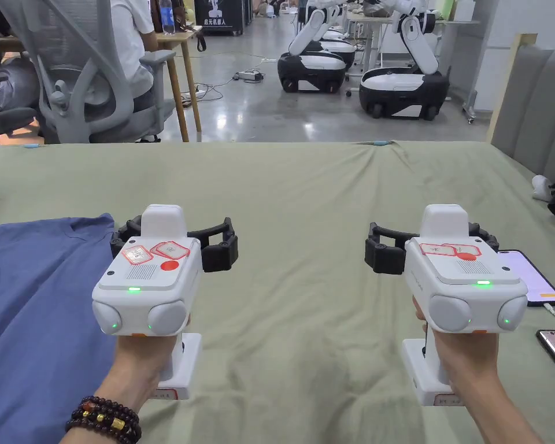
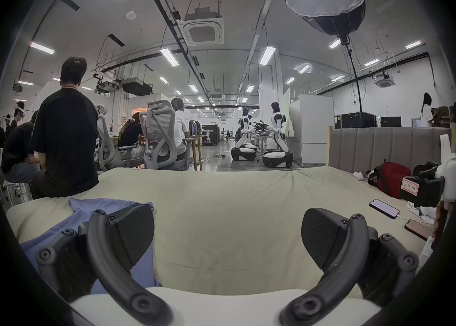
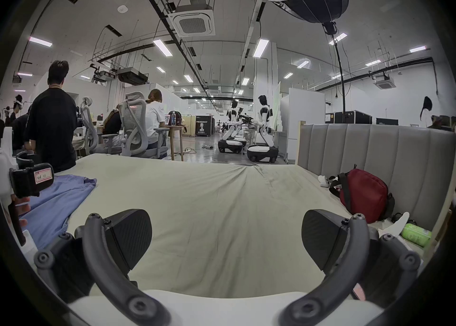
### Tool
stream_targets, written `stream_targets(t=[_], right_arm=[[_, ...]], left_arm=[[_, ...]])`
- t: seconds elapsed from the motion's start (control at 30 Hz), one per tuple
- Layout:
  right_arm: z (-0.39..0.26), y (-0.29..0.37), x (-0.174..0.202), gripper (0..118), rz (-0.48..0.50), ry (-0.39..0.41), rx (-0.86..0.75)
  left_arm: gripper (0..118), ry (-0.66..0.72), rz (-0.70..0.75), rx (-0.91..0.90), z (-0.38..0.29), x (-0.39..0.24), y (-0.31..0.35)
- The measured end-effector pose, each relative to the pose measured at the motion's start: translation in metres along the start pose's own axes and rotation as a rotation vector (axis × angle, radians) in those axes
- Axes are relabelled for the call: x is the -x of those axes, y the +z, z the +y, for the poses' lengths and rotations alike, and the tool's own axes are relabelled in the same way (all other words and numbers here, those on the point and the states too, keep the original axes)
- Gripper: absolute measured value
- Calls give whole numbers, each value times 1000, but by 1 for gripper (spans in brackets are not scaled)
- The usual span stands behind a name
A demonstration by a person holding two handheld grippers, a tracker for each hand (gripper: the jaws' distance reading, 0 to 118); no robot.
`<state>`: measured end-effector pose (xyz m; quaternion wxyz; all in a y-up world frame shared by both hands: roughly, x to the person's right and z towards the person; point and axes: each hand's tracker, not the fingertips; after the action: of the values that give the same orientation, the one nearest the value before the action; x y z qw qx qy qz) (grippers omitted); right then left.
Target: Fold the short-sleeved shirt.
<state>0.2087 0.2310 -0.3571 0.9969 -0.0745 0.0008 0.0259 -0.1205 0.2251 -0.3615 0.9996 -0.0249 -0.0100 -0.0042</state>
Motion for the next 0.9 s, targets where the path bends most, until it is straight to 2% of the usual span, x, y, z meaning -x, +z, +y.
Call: stream_targets(t=[0.9], right_arm=[[-3, 2, -1, 118, 0, 3, 0]], left_arm=[[118, -9, -1, 14, 2, -4, -1]])
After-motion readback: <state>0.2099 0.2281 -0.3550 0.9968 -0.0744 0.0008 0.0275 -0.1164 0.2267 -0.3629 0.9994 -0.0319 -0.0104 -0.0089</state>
